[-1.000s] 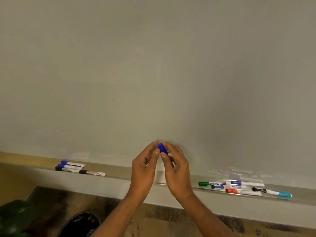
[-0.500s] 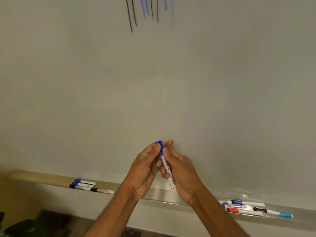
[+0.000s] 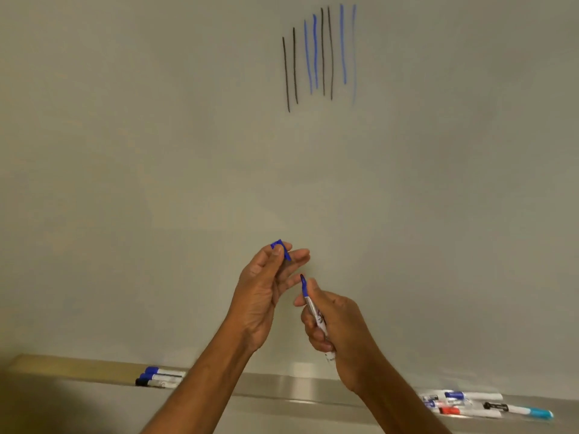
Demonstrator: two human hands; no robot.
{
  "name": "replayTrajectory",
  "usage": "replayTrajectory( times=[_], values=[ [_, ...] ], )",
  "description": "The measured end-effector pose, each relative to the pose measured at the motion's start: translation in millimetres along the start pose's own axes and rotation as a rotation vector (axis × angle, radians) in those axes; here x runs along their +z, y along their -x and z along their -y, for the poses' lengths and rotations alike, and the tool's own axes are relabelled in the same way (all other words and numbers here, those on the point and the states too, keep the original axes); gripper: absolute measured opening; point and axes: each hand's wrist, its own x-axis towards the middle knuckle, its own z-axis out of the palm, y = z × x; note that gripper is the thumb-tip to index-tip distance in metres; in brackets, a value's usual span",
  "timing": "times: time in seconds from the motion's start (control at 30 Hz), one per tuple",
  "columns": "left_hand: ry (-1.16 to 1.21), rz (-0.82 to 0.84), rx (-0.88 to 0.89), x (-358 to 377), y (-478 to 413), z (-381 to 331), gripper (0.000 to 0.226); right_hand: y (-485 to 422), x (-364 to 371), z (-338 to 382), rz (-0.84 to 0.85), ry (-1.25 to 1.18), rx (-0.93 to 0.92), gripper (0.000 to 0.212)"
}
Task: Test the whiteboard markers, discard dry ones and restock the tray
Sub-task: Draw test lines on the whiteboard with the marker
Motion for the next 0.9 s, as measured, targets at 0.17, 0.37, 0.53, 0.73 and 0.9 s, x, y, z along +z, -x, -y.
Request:
replayTrajectory(
  times=[0.17, 0.37, 0.53, 0.73, 0.9],
  values=[
    [-0.239, -0.093, 0.291, -18, -21, -44, 0.025, -5, 26, 37, 0.004, 0.064, -0.276, 0.025],
    [-0.508, -0.144, 0.623, -33, -50, -81, 0.02, -20, 50, 78, 0.129, -0.463, -0.309, 0.029],
    [-0.716, -0.184, 0.779, -45, -80, -92, 0.035, -33, 64, 104, 0.271, -0.747, -0.309, 0.04],
    [-0.877, -0.244, 0.93, -43, -107, -106, 0.043, -46, 77, 126, 0.086, -0.396, -0.577, 0.038],
    [-0.907, -0.273, 1.116, -38, -129, -114, 0.042, -59, 89, 147, -0.25, 0.013, -0.842, 0.047]
  ],
)
